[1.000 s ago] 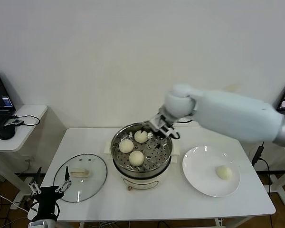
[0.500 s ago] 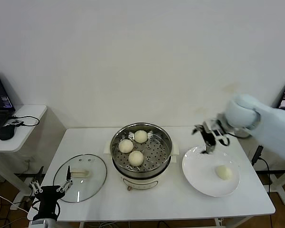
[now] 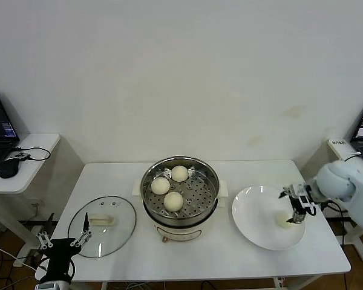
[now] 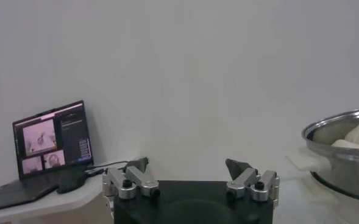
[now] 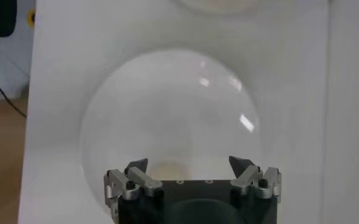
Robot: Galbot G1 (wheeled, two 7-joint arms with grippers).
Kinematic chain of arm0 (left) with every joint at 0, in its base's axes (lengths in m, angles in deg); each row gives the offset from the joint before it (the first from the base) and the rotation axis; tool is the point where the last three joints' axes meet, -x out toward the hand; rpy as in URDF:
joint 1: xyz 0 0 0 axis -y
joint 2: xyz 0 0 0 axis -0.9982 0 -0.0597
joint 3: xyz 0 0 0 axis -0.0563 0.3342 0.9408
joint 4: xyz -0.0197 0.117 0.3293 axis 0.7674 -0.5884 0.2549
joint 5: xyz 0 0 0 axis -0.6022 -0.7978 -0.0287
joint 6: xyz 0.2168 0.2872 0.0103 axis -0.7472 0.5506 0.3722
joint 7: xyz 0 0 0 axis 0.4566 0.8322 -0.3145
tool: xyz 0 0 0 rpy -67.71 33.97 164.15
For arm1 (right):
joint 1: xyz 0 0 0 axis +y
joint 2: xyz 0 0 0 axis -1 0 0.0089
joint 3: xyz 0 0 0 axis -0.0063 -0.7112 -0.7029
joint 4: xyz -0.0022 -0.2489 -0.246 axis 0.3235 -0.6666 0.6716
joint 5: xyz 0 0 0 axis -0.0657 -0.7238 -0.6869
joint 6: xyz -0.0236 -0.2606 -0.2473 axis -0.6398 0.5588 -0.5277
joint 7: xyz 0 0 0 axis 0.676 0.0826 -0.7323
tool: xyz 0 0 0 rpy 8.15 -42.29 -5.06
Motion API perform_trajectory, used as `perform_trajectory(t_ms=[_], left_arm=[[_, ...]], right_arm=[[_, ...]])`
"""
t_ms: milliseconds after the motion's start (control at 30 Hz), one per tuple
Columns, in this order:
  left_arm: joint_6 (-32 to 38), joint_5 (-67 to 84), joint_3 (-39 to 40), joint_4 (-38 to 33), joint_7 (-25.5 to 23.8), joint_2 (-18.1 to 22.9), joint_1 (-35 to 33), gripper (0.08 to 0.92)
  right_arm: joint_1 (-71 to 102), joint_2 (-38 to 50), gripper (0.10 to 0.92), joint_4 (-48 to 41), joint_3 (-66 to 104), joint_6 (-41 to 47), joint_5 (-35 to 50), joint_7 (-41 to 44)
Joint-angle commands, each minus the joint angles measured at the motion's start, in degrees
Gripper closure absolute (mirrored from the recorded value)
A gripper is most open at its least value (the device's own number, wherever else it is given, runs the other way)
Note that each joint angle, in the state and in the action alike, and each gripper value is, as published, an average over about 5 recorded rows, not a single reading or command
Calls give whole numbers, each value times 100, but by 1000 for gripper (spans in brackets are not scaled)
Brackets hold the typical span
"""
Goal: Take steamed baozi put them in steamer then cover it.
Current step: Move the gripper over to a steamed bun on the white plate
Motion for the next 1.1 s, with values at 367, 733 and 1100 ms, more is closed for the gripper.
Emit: perform_trajectory(t_ms=[367,733,1100], left_arm=[[2,-39,-19,2,6,46,-21,177],[-4,-43,-19,89,9,36,60,177],[5,-39,29,145,13,42,128,177]], right_arm=[[785,-800,203,-1198,507,-17,-700,-319],[552,-1048,288,-1325,369,53,-672,-355],[202,-770,415,-1065,233,141,-455,-295]])
